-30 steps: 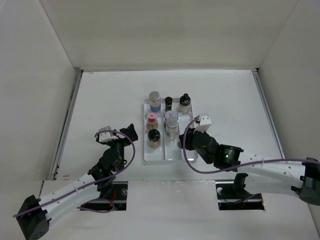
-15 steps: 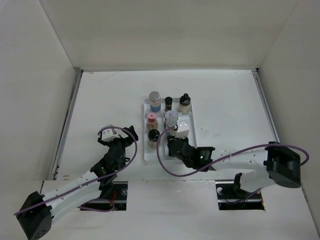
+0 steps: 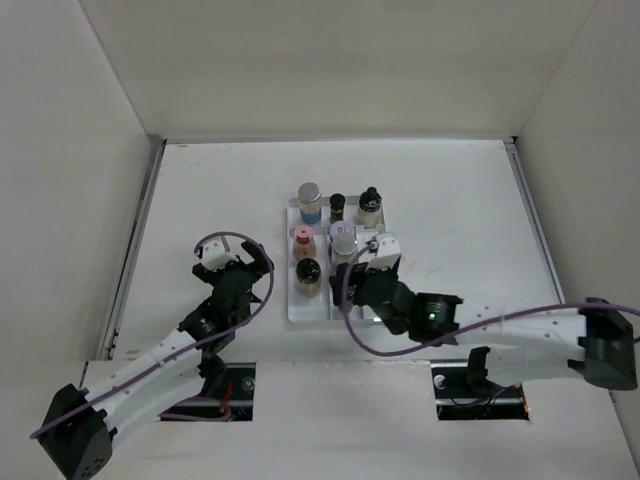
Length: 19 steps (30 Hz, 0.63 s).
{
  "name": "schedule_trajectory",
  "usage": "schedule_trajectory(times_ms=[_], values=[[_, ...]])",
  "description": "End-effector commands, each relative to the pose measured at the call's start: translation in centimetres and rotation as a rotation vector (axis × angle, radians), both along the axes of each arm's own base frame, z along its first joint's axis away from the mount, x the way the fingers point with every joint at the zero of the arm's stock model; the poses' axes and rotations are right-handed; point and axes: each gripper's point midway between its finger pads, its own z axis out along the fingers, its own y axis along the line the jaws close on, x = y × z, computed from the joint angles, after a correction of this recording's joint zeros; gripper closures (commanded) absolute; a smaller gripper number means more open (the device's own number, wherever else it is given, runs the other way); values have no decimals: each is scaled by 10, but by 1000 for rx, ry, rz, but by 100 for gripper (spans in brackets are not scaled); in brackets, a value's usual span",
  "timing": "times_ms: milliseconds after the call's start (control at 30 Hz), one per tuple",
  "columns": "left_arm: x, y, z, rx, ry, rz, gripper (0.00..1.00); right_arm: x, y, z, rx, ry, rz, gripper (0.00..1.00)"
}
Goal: Organize the condiment bottles
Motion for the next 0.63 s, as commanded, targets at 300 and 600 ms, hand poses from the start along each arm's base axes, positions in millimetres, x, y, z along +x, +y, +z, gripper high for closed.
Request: schedule_trajectory(times_ms=[300,600], values=[[8,-13,37,-10,55,-29,0,98,-148,122,349,-287,-401,0],[17,-19,65,-2,53,-31,0,122,-167,53,252,-202,-475,0]])
